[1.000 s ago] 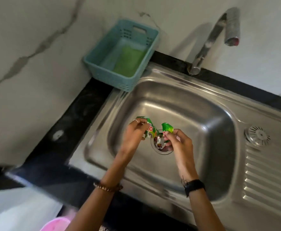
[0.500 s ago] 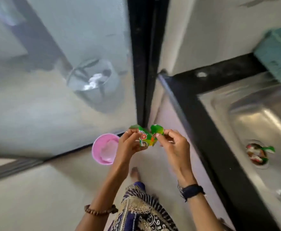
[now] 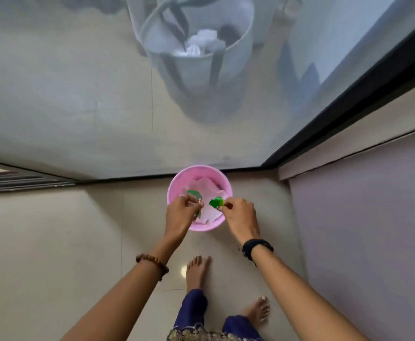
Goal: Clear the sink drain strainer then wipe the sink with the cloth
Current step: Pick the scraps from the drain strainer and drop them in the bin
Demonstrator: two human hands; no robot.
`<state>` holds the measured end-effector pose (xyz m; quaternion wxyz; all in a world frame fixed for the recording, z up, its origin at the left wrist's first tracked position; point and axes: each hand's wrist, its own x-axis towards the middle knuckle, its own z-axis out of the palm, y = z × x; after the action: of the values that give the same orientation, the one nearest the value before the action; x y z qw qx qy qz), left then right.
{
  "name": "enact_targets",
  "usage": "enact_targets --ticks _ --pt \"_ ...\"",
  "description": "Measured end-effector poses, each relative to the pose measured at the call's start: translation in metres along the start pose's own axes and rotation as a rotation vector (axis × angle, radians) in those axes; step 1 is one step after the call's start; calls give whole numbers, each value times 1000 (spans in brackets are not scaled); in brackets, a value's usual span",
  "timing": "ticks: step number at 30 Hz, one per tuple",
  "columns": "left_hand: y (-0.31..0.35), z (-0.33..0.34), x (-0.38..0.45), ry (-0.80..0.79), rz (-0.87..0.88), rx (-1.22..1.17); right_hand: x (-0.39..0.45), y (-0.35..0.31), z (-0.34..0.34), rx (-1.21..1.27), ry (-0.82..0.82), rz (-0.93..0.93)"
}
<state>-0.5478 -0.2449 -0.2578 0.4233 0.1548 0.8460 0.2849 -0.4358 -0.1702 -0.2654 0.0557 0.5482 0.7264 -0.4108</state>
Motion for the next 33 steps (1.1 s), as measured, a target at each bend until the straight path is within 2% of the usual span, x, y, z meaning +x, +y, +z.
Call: enact_targets --ticks 4,6,8,11,13,16,19,23,27,30,33 --pt "-48 30 69 -28 -4 90 60 24 68 -151 -91 8" --pt "-64 38 86 -138 -51 110 75 32 89 -176 -193 34" --pt "-73 41 90 -247 -97 118 80 35 98 -139 -190 72" --pt "-72 39 83 -227 -79 106 74 31 92 124 -43 188" --pt "-60 34 70 -169 -156 -142 62 20 80 443 -9 305" --pt "-12 19 32 -113 -438 -700 27 -7 34 912 31 461" --pt "40 6 -25 -134 -534 -857 -19 -39 -26 1260 1 529" --pt "128 -13 -115 -316 -507 -973 -92 -83 -125 1623 -49 445" --pt "213 -28 -202 -488 -417 -1010 -168 -102 -226 1829 0 238" --pt "272 -20 -260 -551 -285 -934 -223 -98 -294 1913 91 76" --pt "324 5 -314 -645 -119 -799 -270 -80 -349 1947 314 -64"
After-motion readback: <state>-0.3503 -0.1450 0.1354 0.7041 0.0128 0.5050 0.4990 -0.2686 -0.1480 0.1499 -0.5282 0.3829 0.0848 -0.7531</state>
